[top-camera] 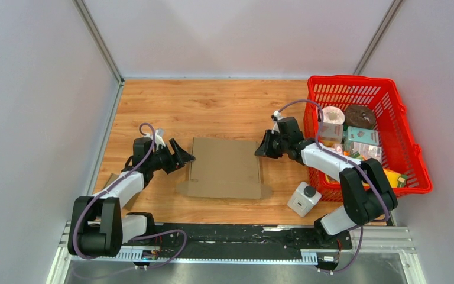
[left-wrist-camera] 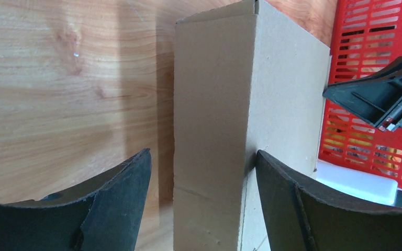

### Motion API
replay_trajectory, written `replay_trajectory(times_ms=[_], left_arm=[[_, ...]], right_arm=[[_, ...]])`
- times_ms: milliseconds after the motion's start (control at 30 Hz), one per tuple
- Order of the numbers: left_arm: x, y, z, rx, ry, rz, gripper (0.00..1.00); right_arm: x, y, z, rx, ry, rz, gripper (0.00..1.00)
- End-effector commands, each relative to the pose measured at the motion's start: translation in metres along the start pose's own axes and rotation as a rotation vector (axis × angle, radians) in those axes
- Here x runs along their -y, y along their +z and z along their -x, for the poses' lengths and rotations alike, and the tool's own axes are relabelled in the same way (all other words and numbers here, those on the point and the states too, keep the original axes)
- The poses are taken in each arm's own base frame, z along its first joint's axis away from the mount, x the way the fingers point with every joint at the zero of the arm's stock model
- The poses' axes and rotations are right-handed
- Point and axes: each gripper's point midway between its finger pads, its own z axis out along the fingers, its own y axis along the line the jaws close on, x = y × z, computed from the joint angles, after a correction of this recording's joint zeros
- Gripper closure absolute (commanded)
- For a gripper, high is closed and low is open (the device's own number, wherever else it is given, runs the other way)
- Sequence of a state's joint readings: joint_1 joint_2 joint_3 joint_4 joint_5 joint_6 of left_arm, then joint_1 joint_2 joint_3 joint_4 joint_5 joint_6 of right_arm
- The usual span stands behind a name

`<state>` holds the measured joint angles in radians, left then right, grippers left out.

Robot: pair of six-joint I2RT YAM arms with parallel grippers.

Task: Fold the paper box

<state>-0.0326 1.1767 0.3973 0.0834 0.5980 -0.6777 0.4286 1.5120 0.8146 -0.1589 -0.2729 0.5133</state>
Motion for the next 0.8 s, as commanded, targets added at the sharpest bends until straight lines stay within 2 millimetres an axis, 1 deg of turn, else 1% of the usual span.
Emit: replay_trajectory(times_ms=[0,33,67,100,133,167,200,400,533,567,600,633,667,700,767], left_arm=[[0.012,0.003,0.013,0.046,0.033,-0.072,0.2],[0.009,0.006,0.011,0.034,0.023,-0.071,0.2],[0.012,0.007,0.008,0.015,0.015,-0.095,0.2],[0.019,0.009,0.012,0.026,0.028,-0.134,0.2],[0.019,0.013,0.009,0.01,0.009,-0.154,0.2],[0.024,0.013,0.003,-0.017,-0.024,-0.197,0.2],[0.027,0.017,0.005,-0.015,-0.022,-0.228,0.2],[0.041,0.03,-0.009,-0.085,-0.055,-0.313,0.19],[0.048,0.032,-0.009,-0.078,-0.071,-0.346,0.19],[0.053,0.031,-0.009,-0.083,-0.092,-0.365,0.19],[0.06,0.029,-0.004,-0.059,-0.073,-0.399,0.19],[0.066,0.028,-0.004,-0.059,-0.074,-0.42,0.19],[0.071,0.026,-0.003,-0.061,-0.096,-0.436,0.2],[0.078,0.024,-0.001,-0.05,-0.082,-0.466,0.23],[0.088,0.021,0.001,-0.054,-0.103,-0.496,0.31]], right_arm=[[0.086,0.001,-0.046,-0.129,0.065,-0.29,0.9],[0.087,0.001,-0.046,-0.127,0.07,-0.291,0.91],[0.086,0.002,-0.047,-0.133,0.071,-0.283,0.9],[0.085,0.002,-0.047,-0.131,0.07,-0.276,0.91],[0.085,0.002,-0.046,-0.129,0.071,-0.273,0.91],[0.084,0.003,-0.047,-0.132,0.072,-0.268,0.91],[0.084,0.003,-0.047,-0.133,0.071,-0.267,0.91],[0.085,0.006,-0.047,-0.139,0.071,-0.268,0.91],[0.086,0.006,-0.047,-0.136,0.073,-0.271,0.9],[0.086,0.006,-0.049,-0.143,0.072,-0.27,0.9],[0.086,0.007,-0.048,-0.141,0.073,-0.269,0.9],[0.085,0.007,-0.047,-0.137,0.072,-0.266,0.9],[0.084,0.007,-0.048,-0.14,0.07,-0.258,0.9],[0.083,0.007,-0.047,-0.136,0.067,-0.25,0.89],[0.074,0.006,-0.045,-0.128,0.054,-0.219,0.87]])
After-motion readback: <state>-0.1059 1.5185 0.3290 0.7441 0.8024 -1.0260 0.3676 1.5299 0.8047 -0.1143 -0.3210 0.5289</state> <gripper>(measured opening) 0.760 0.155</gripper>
